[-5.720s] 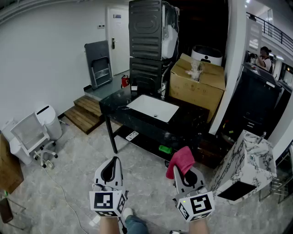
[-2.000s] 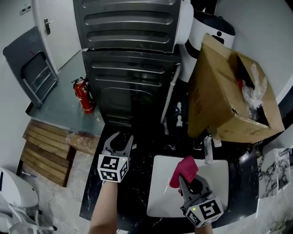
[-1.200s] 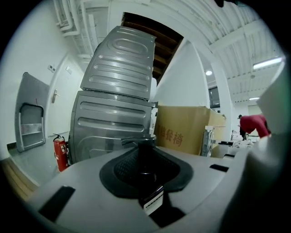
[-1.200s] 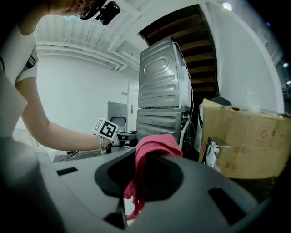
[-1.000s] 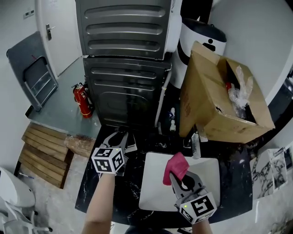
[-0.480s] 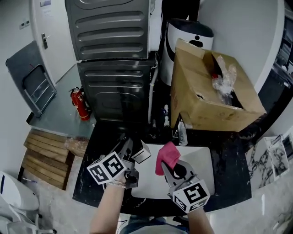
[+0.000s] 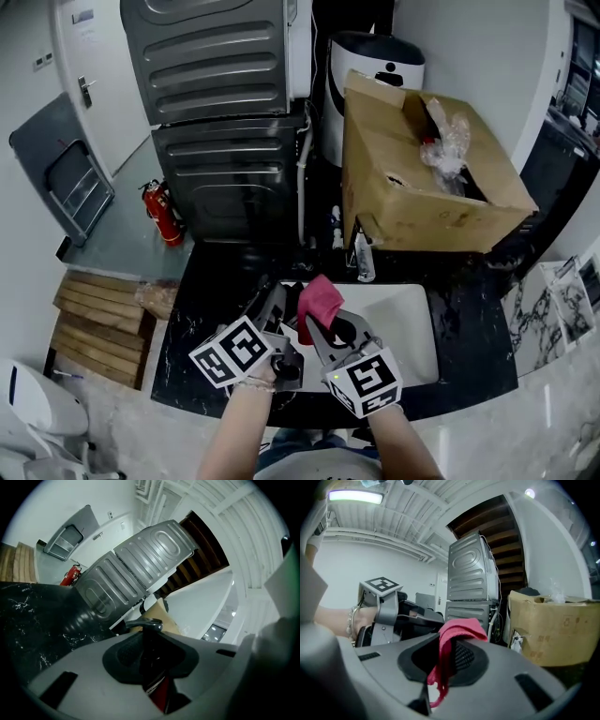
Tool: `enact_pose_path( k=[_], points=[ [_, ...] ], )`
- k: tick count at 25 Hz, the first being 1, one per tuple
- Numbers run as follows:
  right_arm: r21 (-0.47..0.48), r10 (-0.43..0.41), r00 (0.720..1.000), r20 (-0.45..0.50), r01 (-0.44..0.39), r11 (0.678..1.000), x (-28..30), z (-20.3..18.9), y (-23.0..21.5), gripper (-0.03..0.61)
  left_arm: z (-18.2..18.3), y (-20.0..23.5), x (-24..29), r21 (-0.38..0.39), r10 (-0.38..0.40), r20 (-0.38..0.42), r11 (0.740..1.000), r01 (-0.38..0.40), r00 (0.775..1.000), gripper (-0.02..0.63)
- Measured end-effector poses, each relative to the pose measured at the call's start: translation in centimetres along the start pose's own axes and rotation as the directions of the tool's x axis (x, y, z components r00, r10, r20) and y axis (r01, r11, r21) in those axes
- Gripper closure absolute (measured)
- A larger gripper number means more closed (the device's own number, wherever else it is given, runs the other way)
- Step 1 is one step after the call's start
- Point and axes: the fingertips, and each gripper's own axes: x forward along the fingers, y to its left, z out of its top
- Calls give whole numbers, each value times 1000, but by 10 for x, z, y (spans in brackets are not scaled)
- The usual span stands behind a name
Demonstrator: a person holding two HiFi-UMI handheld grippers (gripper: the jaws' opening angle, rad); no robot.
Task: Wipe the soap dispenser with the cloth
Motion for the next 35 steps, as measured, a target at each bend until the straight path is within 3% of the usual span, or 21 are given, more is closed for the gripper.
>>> enact_pose_path(
  k=[5,12,14,17,21,30,35],
  points=[
    [-2,-85,996,-27,85,996,-6,-8,-17,531,7,-4,-4,-51,-47,47,997,50,998,522],
    [46,-162,983,-89,166,985,-18,-35,-35,531,14,1,-2,-61,-28,62,998,32,998,522],
    [39,-142,989,-36,143,989,-22,-25,-30,531,13,3,0,-87,-29,58,996,34,998,522],
    [7,-49,998,42,48,999,-23,-5,-11,531,10,2,2,-102,-26,43,994,30,999,522],
    [-51,69,997,36,-67,996,-9,-1,17,531,4,-4,5,-109,-30,12,994,31,999,522],
    [-69,24,998,-54,-28,997,-4,-21,7,531,0,-7,6,-99,-40,-10,994,39,999,518],
    [-60,-10,993,-121,3,998,-6,-42,-6,531,11,-13,8,-56,-99,20,993,100,995,517]
  ],
)
